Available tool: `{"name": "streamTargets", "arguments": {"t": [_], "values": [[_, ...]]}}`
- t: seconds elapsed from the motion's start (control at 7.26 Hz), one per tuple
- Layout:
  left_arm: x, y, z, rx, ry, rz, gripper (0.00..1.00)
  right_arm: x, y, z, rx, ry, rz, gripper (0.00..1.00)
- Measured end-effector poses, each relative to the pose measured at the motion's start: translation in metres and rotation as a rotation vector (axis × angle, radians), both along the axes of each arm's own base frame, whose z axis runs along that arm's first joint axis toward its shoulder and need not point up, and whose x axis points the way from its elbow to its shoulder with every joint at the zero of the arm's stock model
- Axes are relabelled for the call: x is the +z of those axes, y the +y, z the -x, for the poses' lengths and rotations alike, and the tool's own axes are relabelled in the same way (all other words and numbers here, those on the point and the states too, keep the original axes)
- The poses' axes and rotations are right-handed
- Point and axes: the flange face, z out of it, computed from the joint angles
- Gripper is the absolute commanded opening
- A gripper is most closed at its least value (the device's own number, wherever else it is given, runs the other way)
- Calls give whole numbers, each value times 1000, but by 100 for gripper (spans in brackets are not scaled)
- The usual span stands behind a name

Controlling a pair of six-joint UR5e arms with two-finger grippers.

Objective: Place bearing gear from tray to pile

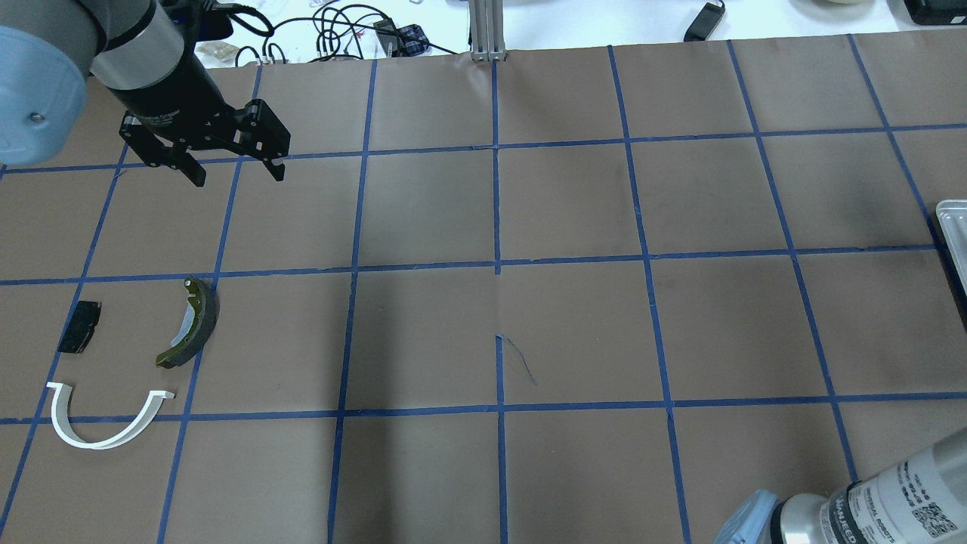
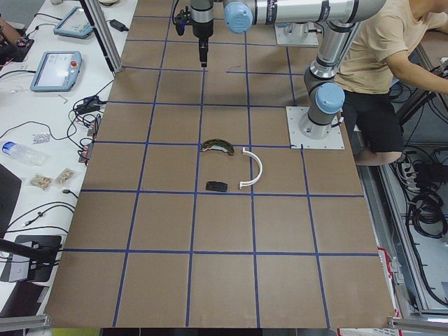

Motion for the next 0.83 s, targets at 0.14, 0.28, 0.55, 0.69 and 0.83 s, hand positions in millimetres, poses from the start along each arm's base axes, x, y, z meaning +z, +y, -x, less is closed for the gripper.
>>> {"name": "streamTargets", "arguments": {"t": [0.14,0.28,0.55,0.69,0.83], "values": [[0,0,0,0,0,0,100,-12,1,6,-3,-6,0,53],[0,0,-1,0,-1,0,100,-21,2,8,-3,-12,-5,51],[0,1,-1,1,-1,0,100,-36,1,12,1,-17,-22,38],[0,1,-1,1,-1,1,100,-40,1,13,9,-16,-33,38],[0,2,-1,1,-2,1,100,-43,3,13,14,-10,-47,38]]}}
